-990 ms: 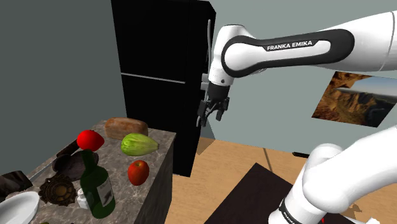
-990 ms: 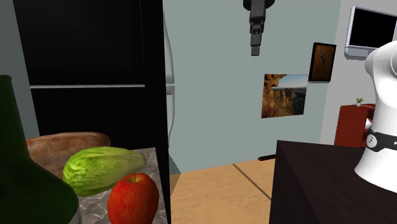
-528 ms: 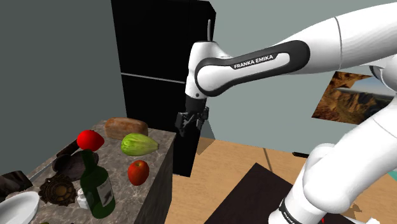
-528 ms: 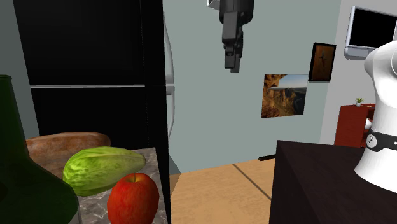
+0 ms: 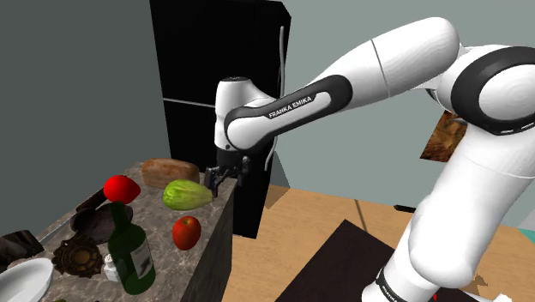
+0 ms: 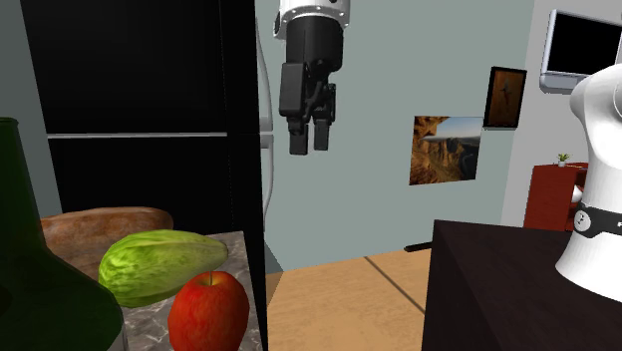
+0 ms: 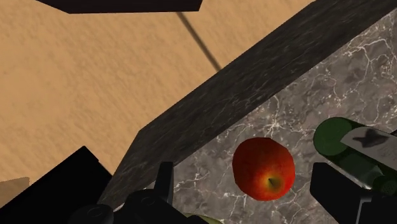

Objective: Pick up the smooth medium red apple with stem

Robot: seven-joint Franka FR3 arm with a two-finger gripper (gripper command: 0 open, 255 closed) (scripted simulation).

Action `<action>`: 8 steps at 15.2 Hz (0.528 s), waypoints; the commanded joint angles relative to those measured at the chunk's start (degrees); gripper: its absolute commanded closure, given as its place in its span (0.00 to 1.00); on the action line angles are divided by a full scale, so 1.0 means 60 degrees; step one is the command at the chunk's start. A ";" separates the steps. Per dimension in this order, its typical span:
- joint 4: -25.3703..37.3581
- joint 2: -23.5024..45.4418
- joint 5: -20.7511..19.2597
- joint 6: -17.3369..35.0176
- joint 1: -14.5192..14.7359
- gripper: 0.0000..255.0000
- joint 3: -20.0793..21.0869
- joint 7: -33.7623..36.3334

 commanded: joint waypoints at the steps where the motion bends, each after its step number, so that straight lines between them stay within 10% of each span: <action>1: 0.0509 0.0802 -0.0434 0.0246 0.0136 0.00 0.0123 0.0516; 8: 0.2815 0.3518 -0.1873 0.0419 0.0915 0.00 0.0002 0.1917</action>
